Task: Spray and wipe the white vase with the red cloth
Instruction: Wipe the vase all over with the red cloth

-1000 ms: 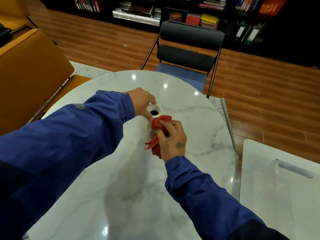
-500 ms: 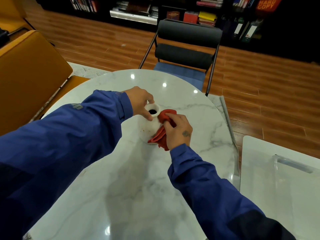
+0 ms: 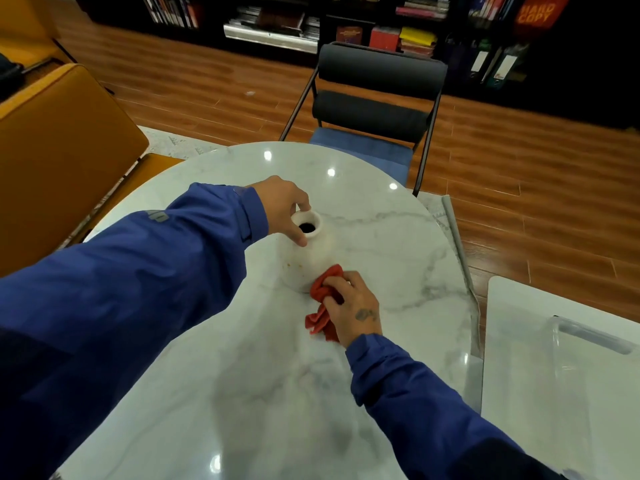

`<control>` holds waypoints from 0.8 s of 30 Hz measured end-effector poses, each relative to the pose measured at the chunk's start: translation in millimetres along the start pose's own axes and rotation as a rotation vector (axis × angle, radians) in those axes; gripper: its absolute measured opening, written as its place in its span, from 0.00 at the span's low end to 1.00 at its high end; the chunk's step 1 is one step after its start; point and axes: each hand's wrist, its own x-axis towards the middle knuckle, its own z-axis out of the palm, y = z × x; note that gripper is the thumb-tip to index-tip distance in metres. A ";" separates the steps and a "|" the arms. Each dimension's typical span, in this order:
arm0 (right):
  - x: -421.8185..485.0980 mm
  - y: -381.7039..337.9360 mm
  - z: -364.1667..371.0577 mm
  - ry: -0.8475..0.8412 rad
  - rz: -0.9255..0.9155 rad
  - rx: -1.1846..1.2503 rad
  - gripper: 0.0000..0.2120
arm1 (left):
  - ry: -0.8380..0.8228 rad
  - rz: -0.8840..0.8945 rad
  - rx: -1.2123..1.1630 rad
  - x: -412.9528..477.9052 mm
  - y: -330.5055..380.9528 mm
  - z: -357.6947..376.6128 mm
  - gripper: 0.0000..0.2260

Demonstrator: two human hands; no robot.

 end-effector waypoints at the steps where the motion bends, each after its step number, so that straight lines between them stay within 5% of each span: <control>1: 0.6 4.7 3.9 -0.021 0.041 -0.039 0.10 | 0.000 -0.001 0.002 0.3 -0.2 -0.1 0.28; 11: 44.2 24.1 -2.4 -0.139 0.231 -0.223 0.13 | -0.024 -0.012 0.032 -2.2 4.1 -3.8 0.28; 21: 17.4 28.2 4.0 -0.188 0.063 -0.320 0.10 | -0.049 -0.030 0.025 -3.6 5.7 -5.5 0.29; 24: 29.0 25.2 3.6 -0.137 0.186 -0.236 0.10 | -0.045 -0.028 0.031 -4.2 7.2 -5.7 0.29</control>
